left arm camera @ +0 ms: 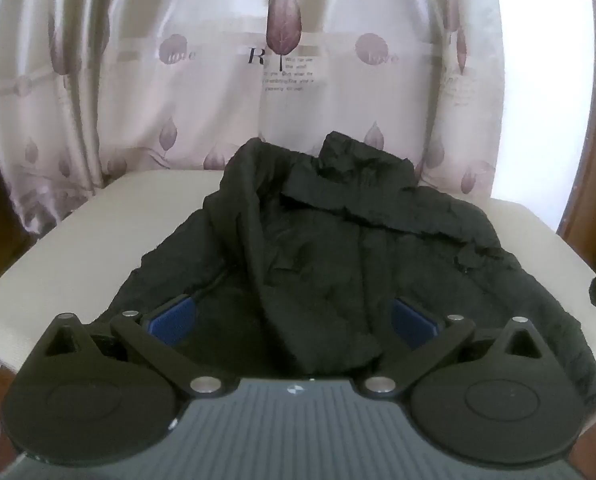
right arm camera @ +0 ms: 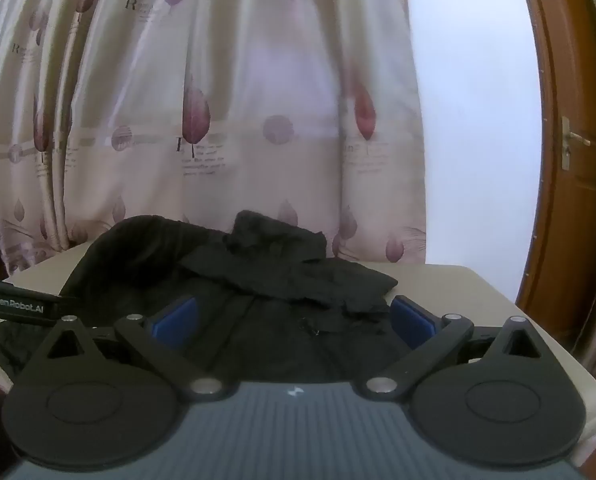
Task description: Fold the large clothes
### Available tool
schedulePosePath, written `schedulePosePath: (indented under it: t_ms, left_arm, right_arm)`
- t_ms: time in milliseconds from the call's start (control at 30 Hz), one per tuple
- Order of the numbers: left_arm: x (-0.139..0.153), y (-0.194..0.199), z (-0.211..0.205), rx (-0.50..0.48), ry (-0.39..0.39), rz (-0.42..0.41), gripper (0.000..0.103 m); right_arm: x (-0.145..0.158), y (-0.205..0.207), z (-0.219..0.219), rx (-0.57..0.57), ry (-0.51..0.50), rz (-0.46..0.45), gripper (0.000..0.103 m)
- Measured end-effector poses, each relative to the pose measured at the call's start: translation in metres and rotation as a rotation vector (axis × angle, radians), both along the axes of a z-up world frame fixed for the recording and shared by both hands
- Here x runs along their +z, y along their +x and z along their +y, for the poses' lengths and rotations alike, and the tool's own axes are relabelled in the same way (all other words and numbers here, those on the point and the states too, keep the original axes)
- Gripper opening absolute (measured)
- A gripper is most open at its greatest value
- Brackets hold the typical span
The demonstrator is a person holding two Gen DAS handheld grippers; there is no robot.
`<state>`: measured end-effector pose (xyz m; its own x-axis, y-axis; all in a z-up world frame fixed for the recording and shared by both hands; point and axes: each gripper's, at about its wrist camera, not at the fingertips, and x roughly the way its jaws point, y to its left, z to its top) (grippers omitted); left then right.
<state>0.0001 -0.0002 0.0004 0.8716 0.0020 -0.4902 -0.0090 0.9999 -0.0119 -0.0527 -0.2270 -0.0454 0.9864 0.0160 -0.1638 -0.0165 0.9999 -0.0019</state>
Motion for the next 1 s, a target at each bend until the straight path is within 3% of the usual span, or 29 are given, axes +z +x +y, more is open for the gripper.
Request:
schedulePosePath:
  t_ms: [233,1000]
  left_arm:
    - [-0.018,0.004,-0.004,0.008,0.007,0.008,0.103]
    - [-0.036,0.032,-0.004,0.006,0.026,0.128,0.102]
  right_arm:
    - [-0.005,0.005,-0.001,0.009,0.009,0.011,0.103]
    - [-0.014,0.019,0.006,0.045,0.033,0.101,0.103]
